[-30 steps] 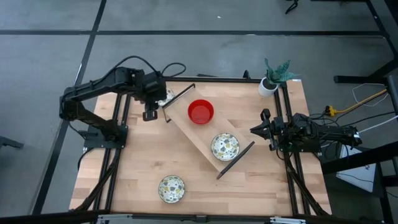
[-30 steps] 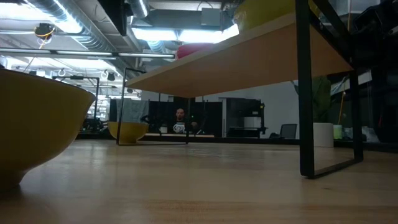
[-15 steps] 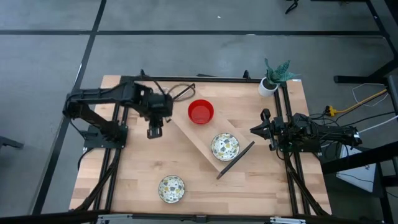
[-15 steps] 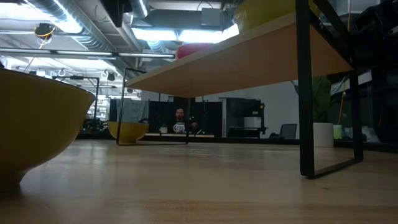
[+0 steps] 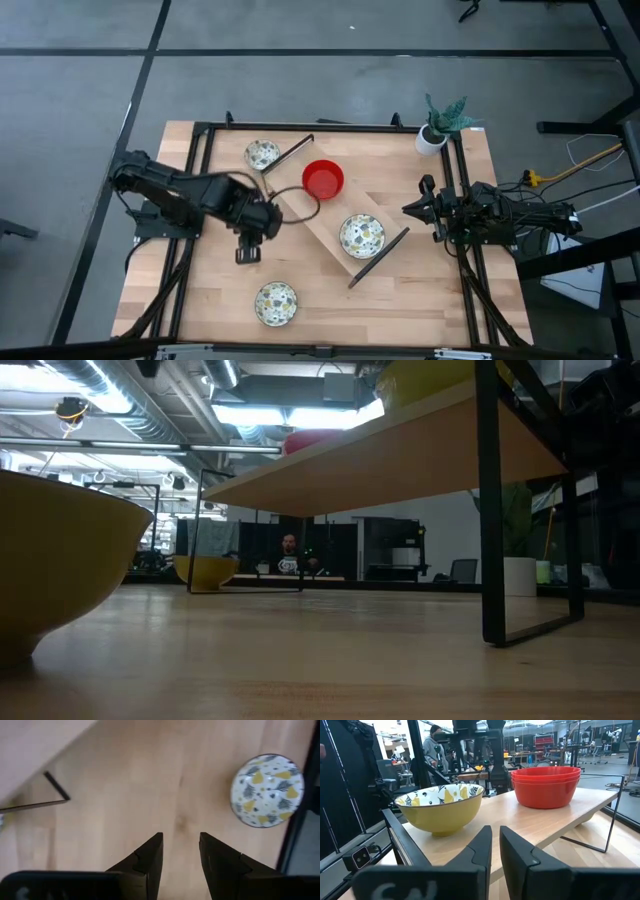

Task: Pick & Place Mini bowls
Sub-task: Stack the bottom white patterned bowl on top of the white patterned bowl on the shelf

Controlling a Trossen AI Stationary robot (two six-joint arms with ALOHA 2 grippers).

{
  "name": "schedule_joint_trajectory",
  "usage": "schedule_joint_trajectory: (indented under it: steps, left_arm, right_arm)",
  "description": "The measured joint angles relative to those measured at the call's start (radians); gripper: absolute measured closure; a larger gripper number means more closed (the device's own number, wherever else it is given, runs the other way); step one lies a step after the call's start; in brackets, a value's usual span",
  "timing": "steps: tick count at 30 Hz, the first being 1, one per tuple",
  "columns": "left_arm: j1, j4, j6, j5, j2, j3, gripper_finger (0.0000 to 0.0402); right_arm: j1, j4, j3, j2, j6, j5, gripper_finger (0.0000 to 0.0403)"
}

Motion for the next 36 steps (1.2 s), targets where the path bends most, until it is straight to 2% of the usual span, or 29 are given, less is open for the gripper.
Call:
schedule_joint_trajectory:
  steps: [15,20,25,30,36]
  left_arm:
    - [-0.220,0.176,-0.270,0.010,0.034,0.000,0.0283]
    - [-0.251,0.244,-0.357,0.069,0.077,0.000,0.0281]
    - [-0.261,0.254,-0.431,0.074,0.153,0.000,0.0279]
    - [-0.269,0.254,-0.461,0.081,0.224,0.000,0.0256]
    - [-0.282,0.256,-0.491,0.074,0.288,0.000,0.0203]
  right_arm:
    - [0.000,0.000,0.000,0.000,0.000,0.000,0.0363]
    - [0.000,0.000,0.000,0.000,0.000,0.000,0.0363]
    - [0.000,0.000,0.000,0.000,0.000,0.000,0.0363]
    - [0.000,0.000,0.000,0.000,0.000,0.000,0.0363]
    - [0.000,-0.001,0.000,0.000,0.000,0.000,0.0363]
